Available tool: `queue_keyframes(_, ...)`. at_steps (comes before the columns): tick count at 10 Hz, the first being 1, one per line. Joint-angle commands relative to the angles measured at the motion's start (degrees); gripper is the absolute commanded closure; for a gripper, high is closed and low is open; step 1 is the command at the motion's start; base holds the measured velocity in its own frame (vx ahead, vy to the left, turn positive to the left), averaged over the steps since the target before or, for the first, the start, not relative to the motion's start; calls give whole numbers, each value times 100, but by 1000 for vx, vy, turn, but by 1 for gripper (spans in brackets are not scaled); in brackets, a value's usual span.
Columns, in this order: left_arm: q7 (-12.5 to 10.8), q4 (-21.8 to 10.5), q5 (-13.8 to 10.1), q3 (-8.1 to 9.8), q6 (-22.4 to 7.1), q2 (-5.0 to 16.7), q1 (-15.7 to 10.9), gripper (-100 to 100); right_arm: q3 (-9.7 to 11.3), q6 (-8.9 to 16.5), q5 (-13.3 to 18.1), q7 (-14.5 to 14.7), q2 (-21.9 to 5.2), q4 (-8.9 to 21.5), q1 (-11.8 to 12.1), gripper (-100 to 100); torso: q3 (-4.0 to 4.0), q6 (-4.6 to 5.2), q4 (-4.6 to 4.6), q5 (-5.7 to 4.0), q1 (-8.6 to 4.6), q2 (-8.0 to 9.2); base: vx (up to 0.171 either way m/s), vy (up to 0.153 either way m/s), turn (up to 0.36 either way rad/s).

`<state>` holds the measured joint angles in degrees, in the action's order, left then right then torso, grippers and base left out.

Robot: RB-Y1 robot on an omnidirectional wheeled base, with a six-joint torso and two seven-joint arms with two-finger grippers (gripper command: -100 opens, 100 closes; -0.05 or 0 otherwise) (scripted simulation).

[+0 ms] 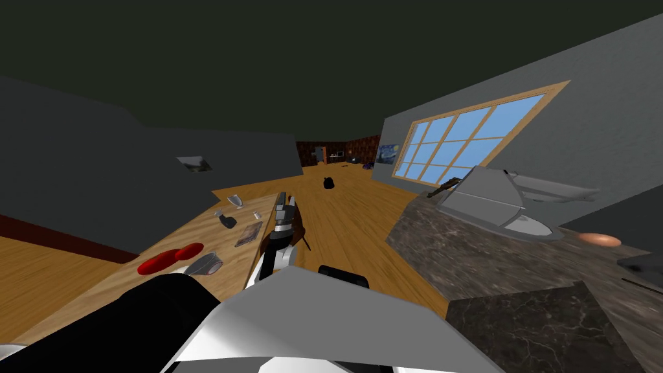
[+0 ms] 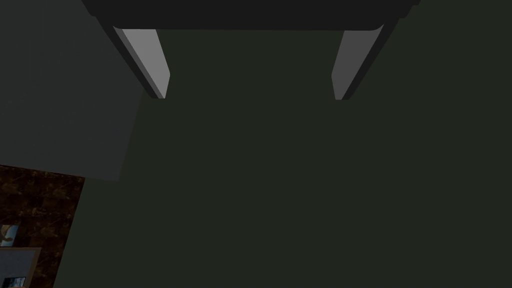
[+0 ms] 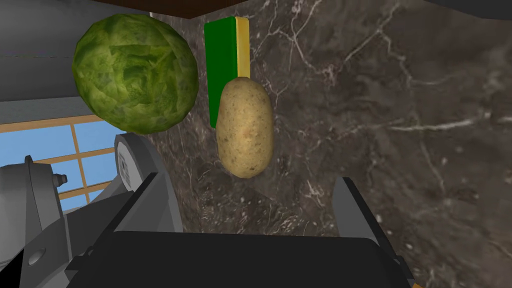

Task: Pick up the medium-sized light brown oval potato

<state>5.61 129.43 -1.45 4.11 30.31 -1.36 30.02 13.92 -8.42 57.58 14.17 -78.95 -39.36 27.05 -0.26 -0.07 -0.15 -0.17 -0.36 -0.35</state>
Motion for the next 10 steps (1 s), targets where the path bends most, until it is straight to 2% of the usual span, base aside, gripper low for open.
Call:
queue_keyframes(1,0,0,0,0,0,0,0,0,-37,-185,68,106,87,208,-70,-100,0,0,0,0,0,0,8,-45,63)
queue_keyframes(2,0,0,0,0,0,0,0,0,18,-326,125,81,170,346,-120,-100,-1,-2,0,0,-3,-2,35,-95,175)
queue_keyframes(5,0,0,0,0,0,0,0,0,18,-326,125,81,170,346,-120,-100,-3,1,-1,-3,-9,-5,12,-54,12)
queue_keyframes(7,0,0,0,0,0,0,0,0,97,-546,191,52,420,494,-238,-100,-5,-4,-2,-2,-9,-9,53,-100,105)
queue_keyframes(8,0,0,0,1,0,1,1,0,42,-544,192,151,405,592,-322,-100,-14,-4,-5,-7,-32,-25,38,-65,28)
queue_keyframes(9,0,0,0,0,0,0,1,0,37,-586,195,179,417,615,-339,0,-11,-1,-5,-4,-13,-18,6,-11,1)
queue_keyframes(10,0,0,0,0,0,0,0,0,38,-582,195,177,415,612,-337,-100,-5,0,-2,1,5,-8,3,-5,2)
